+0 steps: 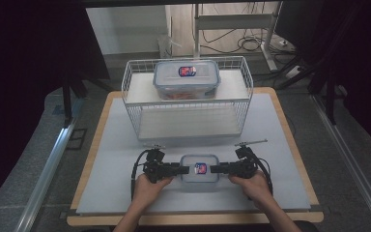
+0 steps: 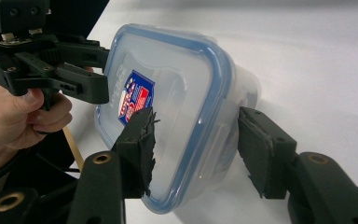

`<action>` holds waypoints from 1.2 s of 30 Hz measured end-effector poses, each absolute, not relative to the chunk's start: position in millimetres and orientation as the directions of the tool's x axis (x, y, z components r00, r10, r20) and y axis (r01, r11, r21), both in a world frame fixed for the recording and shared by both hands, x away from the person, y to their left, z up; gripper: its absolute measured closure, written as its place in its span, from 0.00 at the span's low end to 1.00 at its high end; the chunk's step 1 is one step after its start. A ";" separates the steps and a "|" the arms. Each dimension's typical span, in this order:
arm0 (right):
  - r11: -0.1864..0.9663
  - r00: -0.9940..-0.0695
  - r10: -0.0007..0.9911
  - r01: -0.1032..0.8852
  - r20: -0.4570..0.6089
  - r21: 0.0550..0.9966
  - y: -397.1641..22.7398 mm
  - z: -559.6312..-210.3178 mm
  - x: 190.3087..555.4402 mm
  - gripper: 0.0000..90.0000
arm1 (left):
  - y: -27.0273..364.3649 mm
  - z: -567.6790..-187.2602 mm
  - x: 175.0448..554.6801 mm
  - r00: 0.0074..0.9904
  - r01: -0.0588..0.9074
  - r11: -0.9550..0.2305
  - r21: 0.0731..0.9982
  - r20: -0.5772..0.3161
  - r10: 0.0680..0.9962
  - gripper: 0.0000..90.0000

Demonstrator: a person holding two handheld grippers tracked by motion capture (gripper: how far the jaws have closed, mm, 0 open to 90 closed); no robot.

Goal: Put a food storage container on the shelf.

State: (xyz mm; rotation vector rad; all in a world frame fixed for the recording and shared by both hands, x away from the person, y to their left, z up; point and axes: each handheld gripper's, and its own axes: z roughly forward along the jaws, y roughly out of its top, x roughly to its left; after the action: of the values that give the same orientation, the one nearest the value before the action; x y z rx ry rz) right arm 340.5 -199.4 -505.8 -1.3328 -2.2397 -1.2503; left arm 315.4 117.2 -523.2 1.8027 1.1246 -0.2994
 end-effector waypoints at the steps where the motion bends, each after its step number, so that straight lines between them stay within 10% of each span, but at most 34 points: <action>1: 0.218 -0.560 0.596 0.803 0.575 0.555 -199.4 -505.3 338.7 0.54 | 118.0 -523.4 314.2 0.549 0.794 -0.118 0.597 -0.620 0.560 0.54; 16: 0.193 -0.579 0.595 0.777 0.558 0.600 -202.5 -500.2 327.9 0.60 | 114.5 -517.5 305.9 0.587 0.756 -0.140 0.640 -0.568 0.577 0.55; 19: 0.106 -0.579 0.593 0.746 0.560 0.658 -210.5 -489.9 327.4 0.83 | 113.0 -516.2 305.0 0.597 0.746 -0.148 0.649 -0.554 0.580 0.55; 27: 0.248 -0.636 0.623 0.713 0.456 0.656 -198.6 -492.3 321.1 0.60 | 113.2 -516.9 304.4 0.601 0.744 -0.159 0.648 -0.547 0.583 0.55; 36: 0.236 -0.614 0.586 0.754 0.529 0.613 -202.5 -503.6 325.3 0.56 | 114.7 -518.0 304.0 0.606 0.743 -0.167 0.648 -0.545 0.579 0.56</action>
State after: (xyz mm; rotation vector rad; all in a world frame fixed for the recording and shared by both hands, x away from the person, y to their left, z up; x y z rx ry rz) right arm 325.3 -202.5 -503.6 -1.2729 -2.3153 -1.3184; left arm 304.0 114.7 -518.0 1.8548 1.0635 -0.2103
